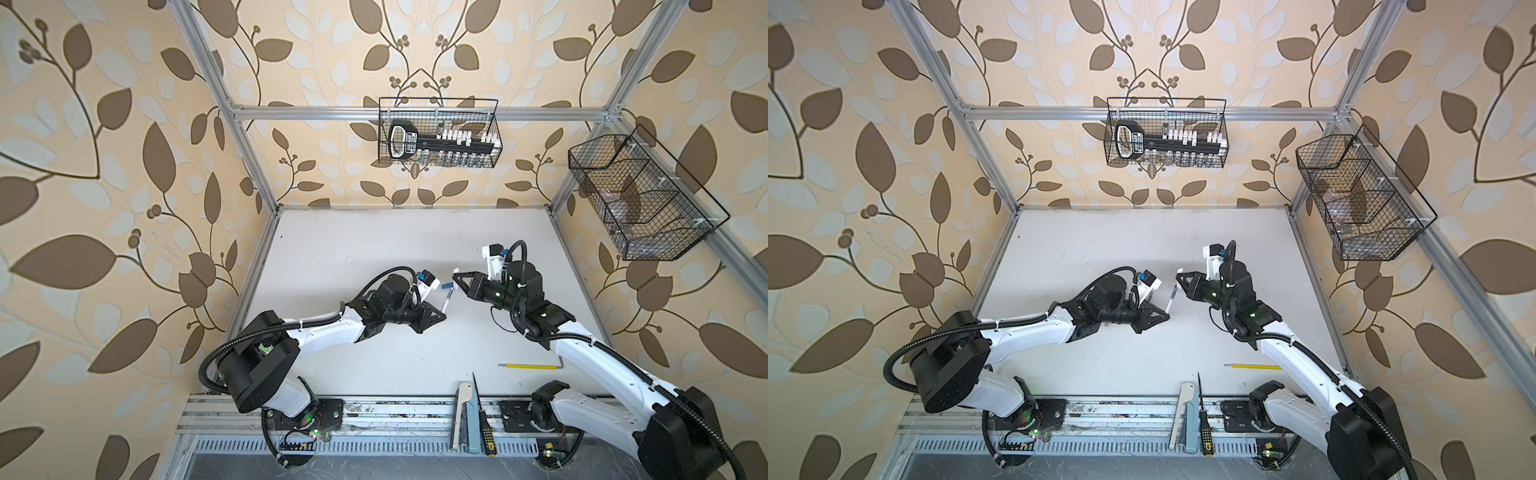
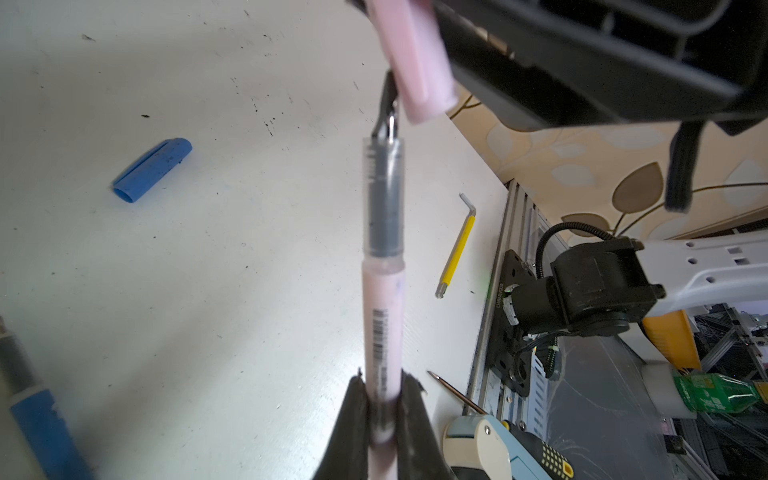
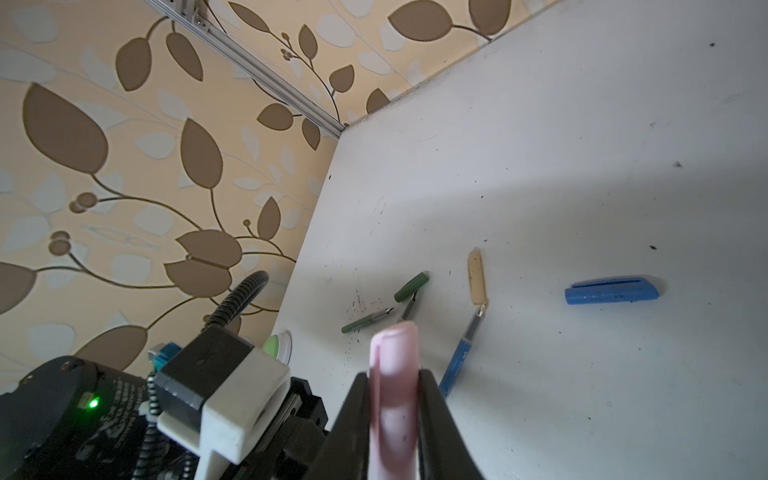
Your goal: Insert the pens into the pen caps
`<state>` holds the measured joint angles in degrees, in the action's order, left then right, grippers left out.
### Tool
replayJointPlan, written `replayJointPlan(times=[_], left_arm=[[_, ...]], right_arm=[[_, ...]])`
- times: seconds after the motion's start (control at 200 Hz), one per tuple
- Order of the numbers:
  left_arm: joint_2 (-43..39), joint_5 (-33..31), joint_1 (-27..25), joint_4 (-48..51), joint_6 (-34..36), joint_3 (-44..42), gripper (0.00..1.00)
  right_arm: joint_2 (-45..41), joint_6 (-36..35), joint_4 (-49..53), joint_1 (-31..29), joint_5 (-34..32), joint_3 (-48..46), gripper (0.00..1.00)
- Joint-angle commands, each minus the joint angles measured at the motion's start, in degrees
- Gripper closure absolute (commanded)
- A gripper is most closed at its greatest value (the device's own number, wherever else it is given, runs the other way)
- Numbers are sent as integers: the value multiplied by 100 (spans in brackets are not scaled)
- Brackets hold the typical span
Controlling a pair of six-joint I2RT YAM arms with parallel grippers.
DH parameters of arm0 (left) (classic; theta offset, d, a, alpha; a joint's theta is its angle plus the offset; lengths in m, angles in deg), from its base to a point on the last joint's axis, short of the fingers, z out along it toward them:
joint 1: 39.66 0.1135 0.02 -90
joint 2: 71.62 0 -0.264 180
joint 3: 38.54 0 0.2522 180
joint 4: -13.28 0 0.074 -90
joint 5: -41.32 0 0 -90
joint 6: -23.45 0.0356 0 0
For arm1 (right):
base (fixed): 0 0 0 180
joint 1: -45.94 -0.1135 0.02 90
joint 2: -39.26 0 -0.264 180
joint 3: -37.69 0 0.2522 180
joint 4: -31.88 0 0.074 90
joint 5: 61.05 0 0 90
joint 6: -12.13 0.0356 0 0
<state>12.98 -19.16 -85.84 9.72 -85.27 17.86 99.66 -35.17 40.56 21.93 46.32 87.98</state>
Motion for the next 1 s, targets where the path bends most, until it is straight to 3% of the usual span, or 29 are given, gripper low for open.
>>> replayJointPlan(times=[0.0,0.49,0.57,0.685,0.995], left_arm=[[-176,-25,-45,-237,-13,193,100],[-172,19,-48,-216,0,224,100],[-172,8,-49,-221,-26,206,100],[-428,-232,-41,-166,-4,122,100],[-1013,-1816,99,579,147,49,100]], right_arm=[[-3,161,-233,-51,20,-157,79],[-143,348,-854,33,-189,-136,81],[-131,187,-89,44,-397,109,82],[-179,-384,1441,-51,-1339,433,80],[232,-734,3238,-94,-1704,556,69]])
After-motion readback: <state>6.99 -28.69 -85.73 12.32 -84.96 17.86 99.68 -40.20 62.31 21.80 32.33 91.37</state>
